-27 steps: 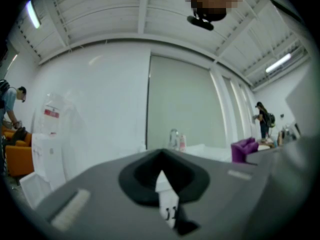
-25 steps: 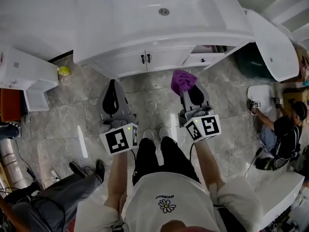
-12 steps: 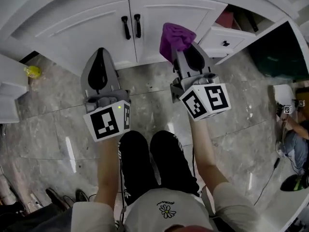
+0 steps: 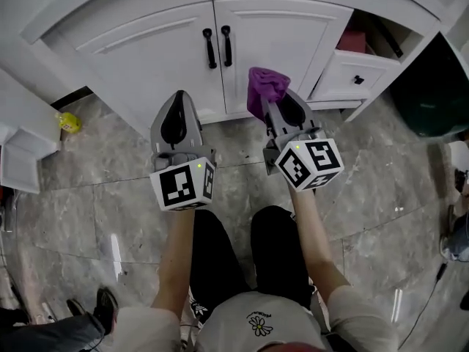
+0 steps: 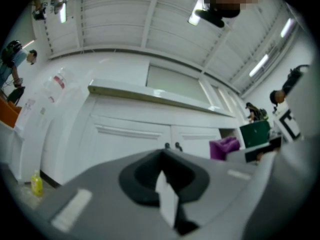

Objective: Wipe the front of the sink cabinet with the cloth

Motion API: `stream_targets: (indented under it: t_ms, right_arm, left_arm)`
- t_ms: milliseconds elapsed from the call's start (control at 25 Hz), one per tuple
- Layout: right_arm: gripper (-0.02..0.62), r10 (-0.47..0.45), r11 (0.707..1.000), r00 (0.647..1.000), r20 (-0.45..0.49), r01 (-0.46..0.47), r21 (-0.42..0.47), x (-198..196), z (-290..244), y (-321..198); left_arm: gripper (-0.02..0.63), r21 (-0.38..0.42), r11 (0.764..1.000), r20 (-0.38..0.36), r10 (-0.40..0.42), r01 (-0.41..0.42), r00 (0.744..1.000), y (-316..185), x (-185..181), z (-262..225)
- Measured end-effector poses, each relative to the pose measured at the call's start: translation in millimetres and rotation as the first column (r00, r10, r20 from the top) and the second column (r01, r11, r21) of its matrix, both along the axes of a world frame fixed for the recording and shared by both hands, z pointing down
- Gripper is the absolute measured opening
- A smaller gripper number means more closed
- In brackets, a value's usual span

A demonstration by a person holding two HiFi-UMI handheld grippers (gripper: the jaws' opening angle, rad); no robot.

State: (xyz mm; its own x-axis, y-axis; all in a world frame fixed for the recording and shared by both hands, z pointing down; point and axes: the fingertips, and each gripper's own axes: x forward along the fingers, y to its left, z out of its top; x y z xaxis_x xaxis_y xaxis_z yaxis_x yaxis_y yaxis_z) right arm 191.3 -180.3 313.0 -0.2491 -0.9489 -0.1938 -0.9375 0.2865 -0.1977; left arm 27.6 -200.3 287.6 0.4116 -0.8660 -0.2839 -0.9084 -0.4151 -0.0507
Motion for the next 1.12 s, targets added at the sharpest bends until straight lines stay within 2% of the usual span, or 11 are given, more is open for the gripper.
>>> stream_targets:
  t_ms: [160,320,440,600,800,960,1120]
  right_arm:
    - [0.057,-0.018,1.000,1.000,0.013,0.018,-0.005,-7,-2,-7]
    - [0.057,-0.075,0.997,0.997,0.023,0.076,-0.011,-39,-12,-18]
    - [0.057,-0.150,0.989,0.989,0.014,0.150,-0.004,-79,-22,-32]
    - [0.057,-0.272,0.962,0.962,0.017,0.272,0.002,-152,-43,-54]
    - [0.057,-0.369,0.929,0.928,0.055,0.370,-0.010,-240,-71,-91]
    - [0.057,-0.395,0.917,0.917,0.049,0.397,-0.033,-297,-90,-117]
    - [0.054,-0.350,0.935,0.936,-0.028,0.348,-0.061,-323,-99,-137]
  left_arm:
    - [0.005,0.013,1.000,0.012,-0.025,0.024,1.000,-1,-11,1]
    - [0.005,0.026,0.998,0.039,-0.059,0.058,0.997,0,-32,0]
    - [0.005,0.022,0.995,0.034,-0.095,0.095,0.995,-3,-57,3]
    - [0.005,0.036,0.986,0.042,-0.163,0.161,0.986,-4,-103,-3]
    - [0.005,0.023,0.978,0.002,-0.206,0.206,0.979,-2,-154,-4]
    - [0.005,0.019,0.973,-0.013,-0.232,0.232,0.973,1,-174,-5]
    - [0.005,0.018,0.965,-0.003,-0.261,0.261,0.965,6,-194,-8]
